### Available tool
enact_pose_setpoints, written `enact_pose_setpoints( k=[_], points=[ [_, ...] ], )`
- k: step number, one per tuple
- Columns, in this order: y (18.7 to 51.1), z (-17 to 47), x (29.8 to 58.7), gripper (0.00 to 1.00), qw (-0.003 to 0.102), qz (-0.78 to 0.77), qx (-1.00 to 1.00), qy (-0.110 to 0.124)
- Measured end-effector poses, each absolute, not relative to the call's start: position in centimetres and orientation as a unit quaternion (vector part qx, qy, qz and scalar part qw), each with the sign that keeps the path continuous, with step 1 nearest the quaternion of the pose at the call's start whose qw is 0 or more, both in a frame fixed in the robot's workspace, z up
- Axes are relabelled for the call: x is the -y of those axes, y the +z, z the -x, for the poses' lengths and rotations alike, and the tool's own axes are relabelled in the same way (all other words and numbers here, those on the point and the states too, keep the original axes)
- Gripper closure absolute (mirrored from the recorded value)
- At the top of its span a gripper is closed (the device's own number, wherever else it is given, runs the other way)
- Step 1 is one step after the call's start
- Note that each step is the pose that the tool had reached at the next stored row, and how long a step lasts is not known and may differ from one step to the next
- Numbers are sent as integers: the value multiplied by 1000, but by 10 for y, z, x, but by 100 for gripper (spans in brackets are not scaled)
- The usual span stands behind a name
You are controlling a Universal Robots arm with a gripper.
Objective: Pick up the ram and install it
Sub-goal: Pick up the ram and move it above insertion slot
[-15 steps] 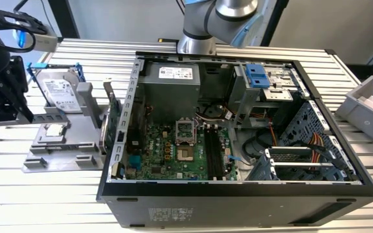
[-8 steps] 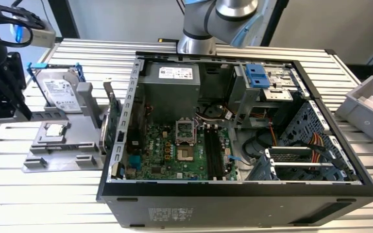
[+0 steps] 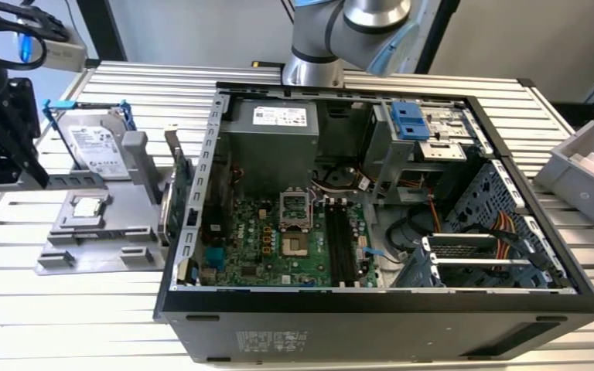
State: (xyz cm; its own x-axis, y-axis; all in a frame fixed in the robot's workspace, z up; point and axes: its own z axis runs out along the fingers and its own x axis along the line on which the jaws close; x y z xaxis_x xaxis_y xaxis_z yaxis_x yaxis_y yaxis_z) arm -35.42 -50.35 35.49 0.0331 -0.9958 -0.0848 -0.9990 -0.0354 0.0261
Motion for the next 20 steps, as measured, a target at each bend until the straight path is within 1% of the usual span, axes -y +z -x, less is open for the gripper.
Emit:
enact_pose_setpoints(
  k=[20],
  points=[
    [374,354,504,100,21,700,-713,39]
  ],
)
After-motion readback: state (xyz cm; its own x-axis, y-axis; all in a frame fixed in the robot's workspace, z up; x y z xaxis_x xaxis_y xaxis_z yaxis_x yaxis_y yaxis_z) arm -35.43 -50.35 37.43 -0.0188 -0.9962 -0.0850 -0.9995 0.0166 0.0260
